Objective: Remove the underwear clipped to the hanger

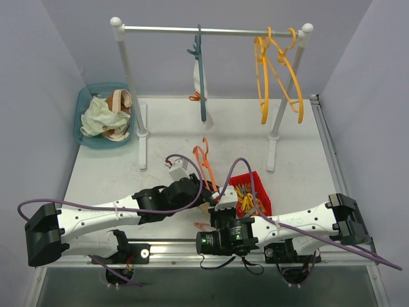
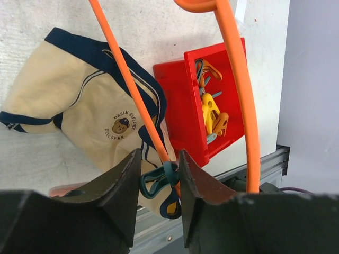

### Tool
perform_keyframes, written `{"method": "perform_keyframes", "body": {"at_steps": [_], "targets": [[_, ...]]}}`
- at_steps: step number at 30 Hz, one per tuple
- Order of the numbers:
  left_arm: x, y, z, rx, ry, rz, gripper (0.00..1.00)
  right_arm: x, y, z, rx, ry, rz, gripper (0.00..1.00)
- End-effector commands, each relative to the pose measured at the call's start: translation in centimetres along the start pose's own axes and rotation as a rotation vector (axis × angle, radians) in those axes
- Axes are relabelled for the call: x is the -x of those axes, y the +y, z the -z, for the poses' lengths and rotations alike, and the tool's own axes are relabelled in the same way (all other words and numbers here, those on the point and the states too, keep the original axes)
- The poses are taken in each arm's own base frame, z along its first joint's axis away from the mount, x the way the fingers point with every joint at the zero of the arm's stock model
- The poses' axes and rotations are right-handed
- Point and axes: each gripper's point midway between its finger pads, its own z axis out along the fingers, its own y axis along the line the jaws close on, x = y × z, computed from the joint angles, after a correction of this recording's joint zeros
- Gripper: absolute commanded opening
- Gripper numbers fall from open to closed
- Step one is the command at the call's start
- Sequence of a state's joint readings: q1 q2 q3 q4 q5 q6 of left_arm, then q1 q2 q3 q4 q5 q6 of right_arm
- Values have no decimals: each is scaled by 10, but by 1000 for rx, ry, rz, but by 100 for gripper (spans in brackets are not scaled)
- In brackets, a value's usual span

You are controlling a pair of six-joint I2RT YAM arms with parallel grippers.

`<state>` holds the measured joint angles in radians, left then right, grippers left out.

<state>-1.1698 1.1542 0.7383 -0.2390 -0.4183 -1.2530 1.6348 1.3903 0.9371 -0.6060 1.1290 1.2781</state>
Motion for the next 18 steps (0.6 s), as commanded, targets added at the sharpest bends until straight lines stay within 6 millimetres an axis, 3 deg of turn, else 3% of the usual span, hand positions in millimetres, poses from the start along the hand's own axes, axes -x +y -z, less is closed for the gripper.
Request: {"method": "perform_keyframes", "body": {"at_steps": [1, 6, 8, 13, 18], "targets": [[7, -15, 1, -49, -29, 29, 37, 21, -4, -1, -20, -69, -55, 0], [9, -13, 2, -35, -35, 24, 14, 21, -5, 0, -18, -68, -56, 0], [19, -12, 10, -31, -67, 30, 4, 20, -6, 0, -17, -63, -56, 0], [47, 5, 41, 5, -155, 18, 3, 15, -12, -1, -21, -55, -58, 0], [50, 34, 59, 38, -163, 13, 3, 13, -17, -2, -24, -52, -66, 0]]}}
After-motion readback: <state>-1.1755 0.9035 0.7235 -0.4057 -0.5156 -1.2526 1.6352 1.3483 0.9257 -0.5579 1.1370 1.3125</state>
